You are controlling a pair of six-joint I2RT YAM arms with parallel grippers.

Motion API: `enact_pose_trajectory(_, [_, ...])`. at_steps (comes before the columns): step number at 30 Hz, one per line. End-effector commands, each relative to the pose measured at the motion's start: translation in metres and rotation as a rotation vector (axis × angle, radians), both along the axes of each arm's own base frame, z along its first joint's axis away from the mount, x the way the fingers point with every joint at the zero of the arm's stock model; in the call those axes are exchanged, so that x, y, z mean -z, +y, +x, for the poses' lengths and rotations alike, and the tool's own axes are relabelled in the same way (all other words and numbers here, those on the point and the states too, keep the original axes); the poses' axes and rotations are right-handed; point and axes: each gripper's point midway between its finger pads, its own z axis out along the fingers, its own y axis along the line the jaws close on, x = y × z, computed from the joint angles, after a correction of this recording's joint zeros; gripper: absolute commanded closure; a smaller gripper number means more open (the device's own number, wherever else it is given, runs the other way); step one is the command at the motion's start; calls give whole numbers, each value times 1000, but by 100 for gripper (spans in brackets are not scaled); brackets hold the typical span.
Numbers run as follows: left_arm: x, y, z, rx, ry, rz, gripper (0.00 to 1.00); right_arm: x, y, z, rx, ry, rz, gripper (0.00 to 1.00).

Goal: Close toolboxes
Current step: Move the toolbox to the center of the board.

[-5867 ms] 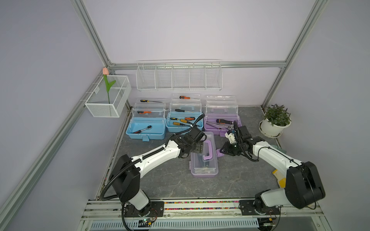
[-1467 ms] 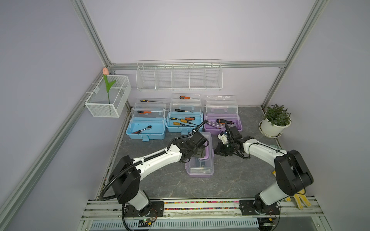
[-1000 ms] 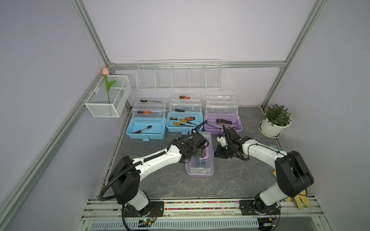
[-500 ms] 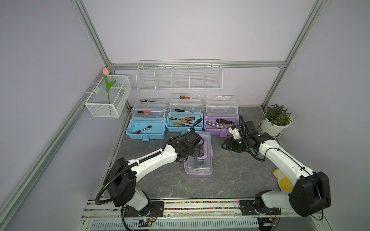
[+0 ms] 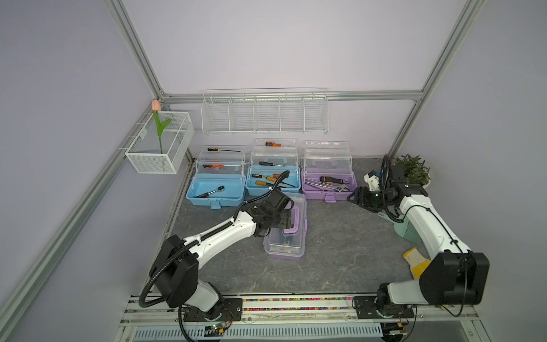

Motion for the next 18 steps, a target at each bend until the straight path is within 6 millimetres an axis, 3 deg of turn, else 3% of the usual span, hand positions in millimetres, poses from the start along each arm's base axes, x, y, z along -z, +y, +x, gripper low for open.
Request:
enact_pose_trajectory(1, [19, 68, -4, -102, 39, 229, 24, 9, -21, 17, 40, 16, -107, 31])
enact_pose_trajectory(6, [19, 108, 4, -179, 53, 273, 24, 11, -12, 46, 29, -7, -155, 35])
enact_pose_trajectory(10, [15, 133, 15, -220, 54, 285, 24, 8, 19, 71, -63, -41, -226, 39])
enact_pose_trajectory(14, [3, 145, 26, -231, 28, 295, 20, 17, 45, 97, -118, -46, -255, 39])
enact_pose_trajectory(18, [-20, 139, 32, -197, -19, 264, 7, 27, 77, 119, -195, -116, -273, 39])
